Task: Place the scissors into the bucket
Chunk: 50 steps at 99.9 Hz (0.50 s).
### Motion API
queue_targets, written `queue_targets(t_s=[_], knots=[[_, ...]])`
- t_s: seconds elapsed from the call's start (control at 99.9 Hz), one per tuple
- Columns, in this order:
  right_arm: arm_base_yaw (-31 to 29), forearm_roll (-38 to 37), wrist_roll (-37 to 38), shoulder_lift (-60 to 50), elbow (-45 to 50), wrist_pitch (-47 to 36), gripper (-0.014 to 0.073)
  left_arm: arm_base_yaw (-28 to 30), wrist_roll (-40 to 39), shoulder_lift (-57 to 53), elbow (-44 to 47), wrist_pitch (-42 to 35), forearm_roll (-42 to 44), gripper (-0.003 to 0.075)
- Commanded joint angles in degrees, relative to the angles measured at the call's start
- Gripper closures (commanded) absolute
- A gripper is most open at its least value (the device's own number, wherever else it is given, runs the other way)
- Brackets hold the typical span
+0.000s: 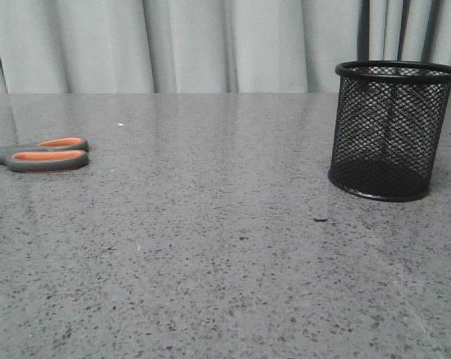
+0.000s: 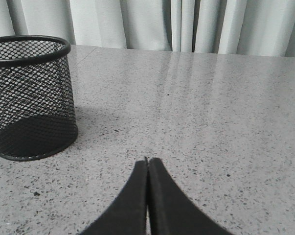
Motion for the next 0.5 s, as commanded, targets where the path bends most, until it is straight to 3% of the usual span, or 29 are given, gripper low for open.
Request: queue_targets(t_s=[0.0,0.49], knots=[[-0.3,-0.5,-0.3,-1.1,1.5,-4.3,0.0662,-0.3,-0.4,-1.6,1.0,-4.4,-0.6,0.0741],[-0.3,-0.5,-0.3,-1.1,1.5,-5.2,0.0662,-0.3,-0.4,-1.6,1.0,-4.6,-0.6,0.0741]])
